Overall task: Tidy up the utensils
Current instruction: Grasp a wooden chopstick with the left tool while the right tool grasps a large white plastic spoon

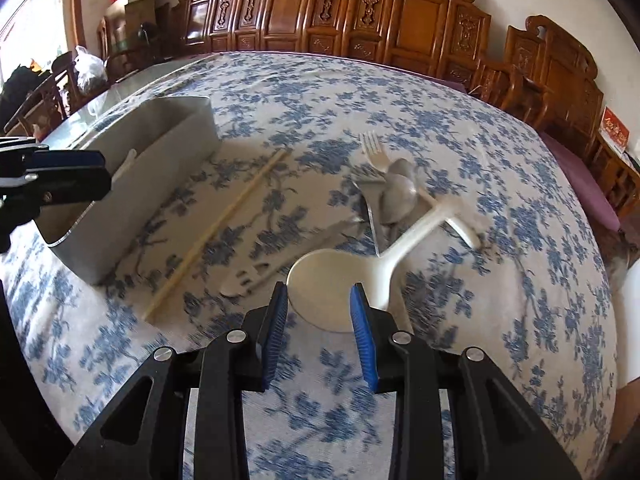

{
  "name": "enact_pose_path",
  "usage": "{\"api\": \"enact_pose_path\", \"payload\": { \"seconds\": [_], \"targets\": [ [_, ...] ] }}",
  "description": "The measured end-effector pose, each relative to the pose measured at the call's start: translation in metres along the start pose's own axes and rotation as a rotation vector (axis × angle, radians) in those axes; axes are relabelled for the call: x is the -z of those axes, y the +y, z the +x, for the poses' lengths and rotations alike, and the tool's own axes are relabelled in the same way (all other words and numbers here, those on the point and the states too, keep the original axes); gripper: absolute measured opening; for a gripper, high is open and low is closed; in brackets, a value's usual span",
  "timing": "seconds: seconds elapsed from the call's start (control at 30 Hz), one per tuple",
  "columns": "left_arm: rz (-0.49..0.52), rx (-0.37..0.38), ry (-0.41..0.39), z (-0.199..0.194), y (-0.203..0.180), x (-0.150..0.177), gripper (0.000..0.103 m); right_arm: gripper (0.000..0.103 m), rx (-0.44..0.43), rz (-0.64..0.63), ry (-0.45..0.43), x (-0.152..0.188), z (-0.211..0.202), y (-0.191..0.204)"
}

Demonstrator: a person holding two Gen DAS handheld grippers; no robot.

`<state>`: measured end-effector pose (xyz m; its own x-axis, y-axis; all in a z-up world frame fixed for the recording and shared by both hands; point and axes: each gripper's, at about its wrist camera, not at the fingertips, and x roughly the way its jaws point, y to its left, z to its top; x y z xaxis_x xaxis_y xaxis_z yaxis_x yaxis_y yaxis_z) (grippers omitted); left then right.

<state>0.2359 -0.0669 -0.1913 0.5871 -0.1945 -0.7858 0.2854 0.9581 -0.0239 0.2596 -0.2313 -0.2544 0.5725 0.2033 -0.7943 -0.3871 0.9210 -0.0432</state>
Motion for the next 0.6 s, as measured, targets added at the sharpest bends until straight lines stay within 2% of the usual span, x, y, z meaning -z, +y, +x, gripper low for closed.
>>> {"api": "enact_pose_path", "payload": {
  "seconds": [0.03, 0.13, 0.23, 0.3, 0.6],
  "targets": [
    [0.001, -0.001, 0.000, 0.000, 0.000, 0.000, 0.023, 0.027, 0.003, 0.003, -0.003, 0.003, -0.002, -0.003],
    [0.005, -0.003, 0.006, 0.002, -0.002, 0.002, 0.023, 0.021, 0.002, 0.017, -0.008, 0.010, -0.008, -0.013],
    [0.018, -0.011, 0.009, 0.003, -0.004, 0.003, 0.023, 0.009, -0.016, 0.034, -0.025, 0.014, -0.015, -0.022],
    [0.020, -0.009, 0.011, 0.004, -0.005, 0.003, 0.023, 0.004, -0.029, 0.056, -0.045, 0.016, -0.022, -0.029],
    [0.037, 0.012, 0.002, 0.007, -0.017, 0.005, 0.023, 0.002, -0.064, 0.126, -0.104, 0.016, -0.038, -0.049]
  ]
}}
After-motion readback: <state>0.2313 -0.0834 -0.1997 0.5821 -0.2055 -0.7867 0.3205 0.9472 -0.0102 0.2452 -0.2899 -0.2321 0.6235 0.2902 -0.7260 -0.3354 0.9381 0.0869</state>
